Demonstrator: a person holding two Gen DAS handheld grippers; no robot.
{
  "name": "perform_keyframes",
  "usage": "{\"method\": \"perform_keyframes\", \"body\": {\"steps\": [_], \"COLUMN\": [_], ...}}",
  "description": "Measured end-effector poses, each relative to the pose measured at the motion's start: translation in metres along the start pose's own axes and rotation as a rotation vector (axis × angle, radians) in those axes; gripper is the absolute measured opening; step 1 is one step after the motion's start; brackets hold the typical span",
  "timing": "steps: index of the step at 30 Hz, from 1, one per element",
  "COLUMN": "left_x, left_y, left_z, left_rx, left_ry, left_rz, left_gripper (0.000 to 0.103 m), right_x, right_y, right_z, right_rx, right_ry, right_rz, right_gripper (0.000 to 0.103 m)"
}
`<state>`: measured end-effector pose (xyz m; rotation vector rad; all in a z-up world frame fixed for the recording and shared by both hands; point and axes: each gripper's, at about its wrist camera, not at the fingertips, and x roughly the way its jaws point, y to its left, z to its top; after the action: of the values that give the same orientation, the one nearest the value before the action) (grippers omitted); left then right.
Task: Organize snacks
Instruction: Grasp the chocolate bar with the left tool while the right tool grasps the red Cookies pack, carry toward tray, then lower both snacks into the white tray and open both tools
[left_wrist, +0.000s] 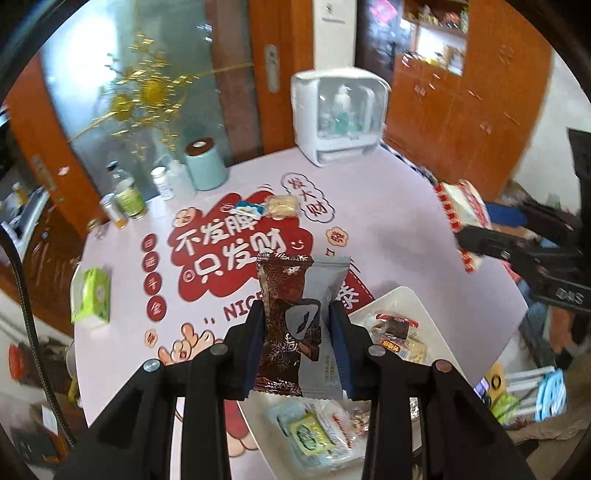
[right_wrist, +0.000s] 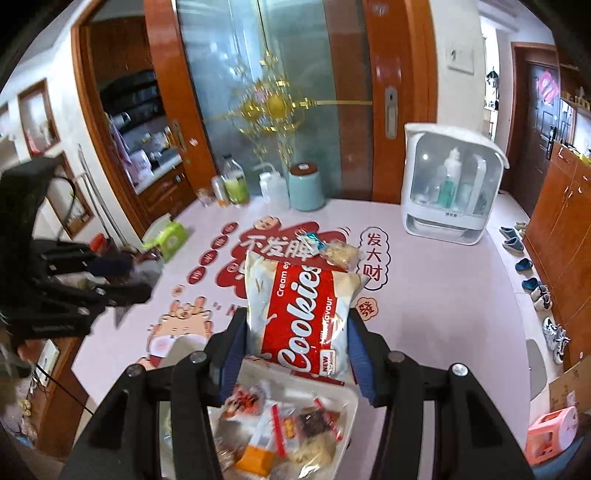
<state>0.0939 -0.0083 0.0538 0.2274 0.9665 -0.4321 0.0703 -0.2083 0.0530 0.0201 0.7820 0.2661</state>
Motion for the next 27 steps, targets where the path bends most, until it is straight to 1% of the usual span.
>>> {"method": "perform_keyframes", "body": {"steps": [3,6,7,9,11,13,15,18,22,27], "left_x": [-0.012,-0.010,-0.006,0.008,0.020,0.027,0.033,0.042,0.053,0.058], "left_y": [-0.008,-0.011,-0.011,-0.010,-0.010,-0.014,-0.016,-0.016,-0.020,-0.021], "left_z": [-0.027,-0.052,-0.060,-0.077,-0.091,-0.104,-0.116,-0.128,-0.135,-0.136], "left_rx": [-0.071,-0.154,-0.179,-0.221,-0.236,-0.238,-0.252,-0.289,-0.297,-0.305], "left_ry": [-0.049,-0.050,-0.040,0.009,0.056,0.077,0.092,0.116,0.146,0.152], "left_rz": [0.028,0.044,0.042,0.048,0.063,0.102,0.116,0.095,0.095,0.090], "left_gripper": [0.034,0.034,0.034,0.034,0.034,0.034,0.034,0.034,0.034,0.034], "right_x": [-0.021,-0.028,-0.028,-0.022,-0.014,-0.001,0.004,0.015,0.022,0.023], "right_y": [0.006,0.015,0.017,0.021,0.023,0.025,0.029,0.031,0.033,0.037], "right_z": [-0.018,-0.040,-0.045,-0.060,-0.071,-0.083,-0.092,-0.102,-0.108,-0.107], "right_rx": [0.019,0.022,0.020,0.023,0.035,0.041,0.047,0.070,0.095,0.093], "right_ry": [-0.037,-0.046,-0.043,-0.012,0.028,0.080,0.109,0.151,0.191,0.192], "right_rz": [0.034,0.042,0.042,0.052,0.079,0.086,0.083,0.078,0.071,0.051], "right_gripper": [0.052,0.053,0.053,0.053,0.053,0.053,0.053,0.053,0.053,0.053]}}
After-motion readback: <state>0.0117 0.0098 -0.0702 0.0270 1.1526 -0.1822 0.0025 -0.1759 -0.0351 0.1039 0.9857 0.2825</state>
